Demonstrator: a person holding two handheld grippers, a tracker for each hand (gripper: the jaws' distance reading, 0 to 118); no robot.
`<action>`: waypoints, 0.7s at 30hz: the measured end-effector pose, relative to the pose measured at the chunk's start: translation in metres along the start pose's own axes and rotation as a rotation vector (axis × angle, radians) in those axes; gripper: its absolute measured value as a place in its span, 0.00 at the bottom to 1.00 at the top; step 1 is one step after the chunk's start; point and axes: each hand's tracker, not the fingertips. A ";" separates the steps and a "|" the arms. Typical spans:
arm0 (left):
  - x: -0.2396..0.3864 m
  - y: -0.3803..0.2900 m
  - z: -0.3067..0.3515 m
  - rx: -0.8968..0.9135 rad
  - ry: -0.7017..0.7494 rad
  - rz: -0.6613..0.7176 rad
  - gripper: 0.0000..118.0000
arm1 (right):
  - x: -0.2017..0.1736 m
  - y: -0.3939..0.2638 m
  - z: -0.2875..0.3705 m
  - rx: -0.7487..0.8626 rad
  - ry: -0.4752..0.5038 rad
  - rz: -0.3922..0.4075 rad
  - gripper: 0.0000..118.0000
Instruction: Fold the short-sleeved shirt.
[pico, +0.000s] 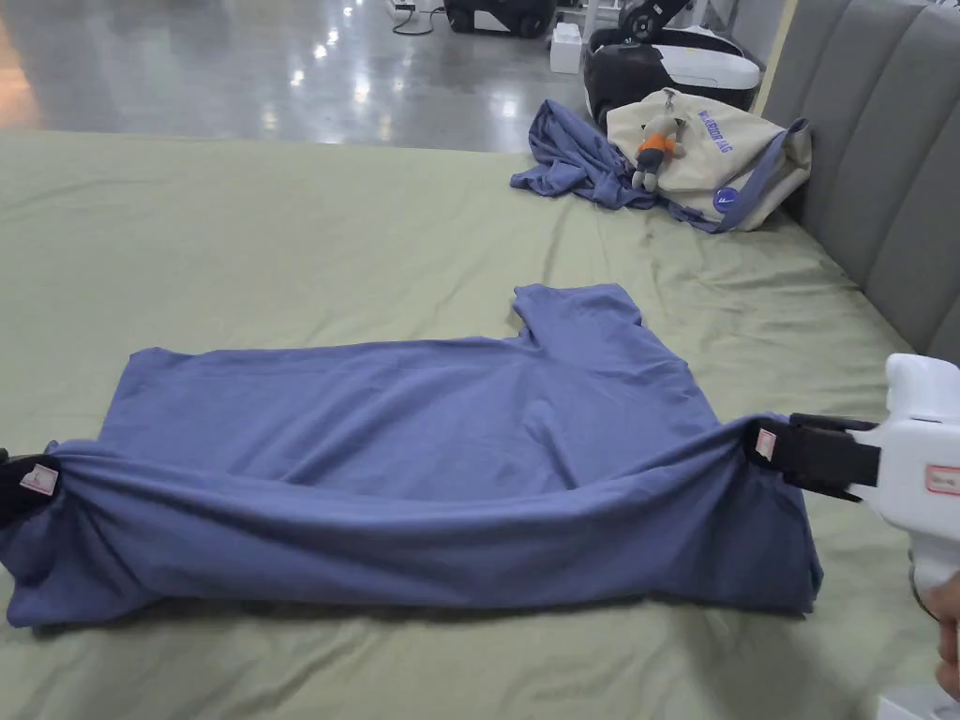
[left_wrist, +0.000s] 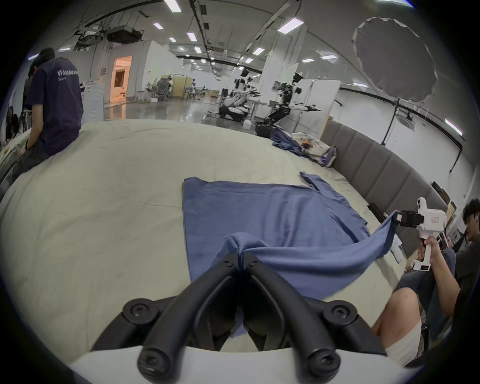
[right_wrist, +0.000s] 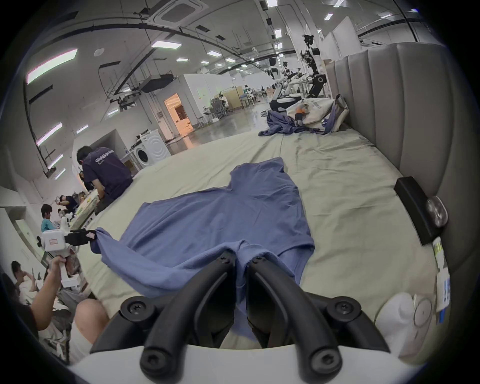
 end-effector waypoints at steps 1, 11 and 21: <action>-0.001 0.002 -0.006 -0.005 0.001 -0.008 0.02 | 0.001 0.003 -0.009 0.001 -0.018 0.014 0.07; -0.013 0.020 -0.063 -0.074 0.043 0.006 0.03 | 0.006 0.016 -0.074 -0.033 -0.074 0.012 0.07; -0.013 0.011 -0.092 -0.120 0.122 -0.038 0.41 | -0.001 0.005 -0.105 -0.116 -0.155 0.033 0.14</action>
